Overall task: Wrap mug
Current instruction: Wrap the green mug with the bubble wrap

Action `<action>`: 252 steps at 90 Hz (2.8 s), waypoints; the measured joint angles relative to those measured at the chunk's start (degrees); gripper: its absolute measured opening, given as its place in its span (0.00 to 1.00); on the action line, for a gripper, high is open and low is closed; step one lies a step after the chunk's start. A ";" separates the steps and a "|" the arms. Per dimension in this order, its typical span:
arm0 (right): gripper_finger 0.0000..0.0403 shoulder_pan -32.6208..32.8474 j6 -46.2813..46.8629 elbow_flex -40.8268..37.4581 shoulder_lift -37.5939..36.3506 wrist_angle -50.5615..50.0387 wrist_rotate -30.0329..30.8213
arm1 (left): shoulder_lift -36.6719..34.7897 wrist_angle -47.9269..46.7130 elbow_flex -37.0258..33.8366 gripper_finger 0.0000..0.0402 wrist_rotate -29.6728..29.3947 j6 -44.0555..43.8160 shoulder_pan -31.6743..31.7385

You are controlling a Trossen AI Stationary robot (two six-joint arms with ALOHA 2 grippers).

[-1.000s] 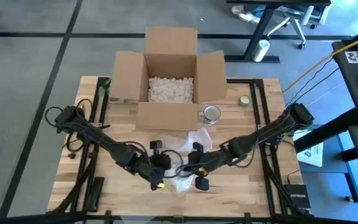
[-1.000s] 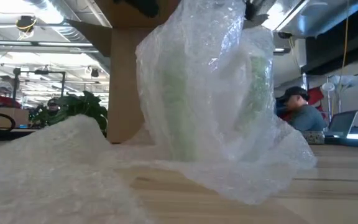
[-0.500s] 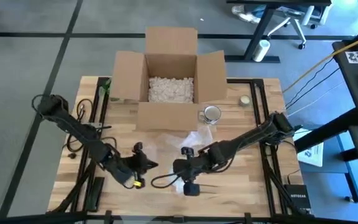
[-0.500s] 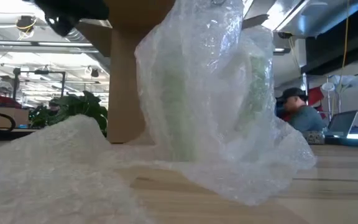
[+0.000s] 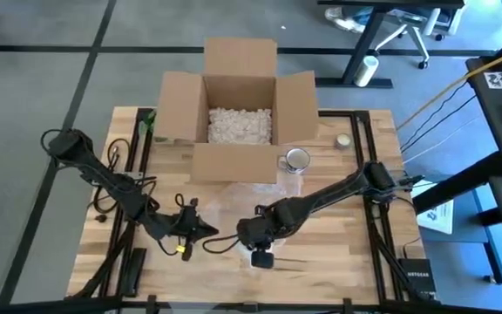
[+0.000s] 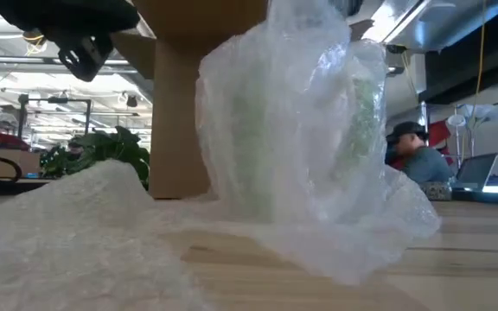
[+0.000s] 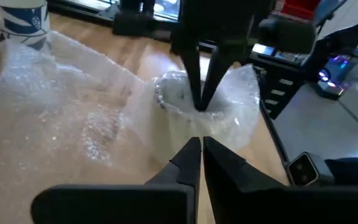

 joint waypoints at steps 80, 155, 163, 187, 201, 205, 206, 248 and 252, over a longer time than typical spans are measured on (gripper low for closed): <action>0.00 -0.32 -0.47 9.03 2.99 -11.22 -0.33 | 7.21 3.05 -0.02 0.00 0.59 -6.62 -1.90; 0.00 5.05 1.99 22.79 2.84 -21.37 3.34 | 7.17 3.16 -0.02 0.00 0.58 -6.00 -1.90; 0.00 6.83 2.13 22.87 2.84 -20.04 2.81 | 7.17 3.17 -0.02 0.00 0.57 -6.00 -1.90; 0.00 8.77 0.74 22.57 2.84 -11.37 1.38 | 7.17 6.22 -0.02 0.00 0.54 -5.57 -2.65; 0.00 7.89 -0.25 19.72 3.15 -9.48 0.89 | 7.15 7.43 -0.02 0.00 0.54 -4.99 -4.20; 0.00 7.47 -0.04 18.82 3.37 -10.12 0.06 | 7.15 7.39 -0.02 0.00 0.48 -5.15 -4.56; 0.00 7.37 0.00 18.54 3.40 -10.42 -0.11 | 7.15 7.38 -0.02 0.00 0.44 -5.14 -4.65; 0.00 3.73 -1.53 15.83 5.36 -14.25 5.89 | 7.15 7.05 -0.02 0.00 -0.31 -4.70 -5.44; 0.00 3.30 -1.83 15.30 5.61 -13.63 5.60 | 7.15 7.07 -0.02 0.00 -0.29 -4.79 -5.44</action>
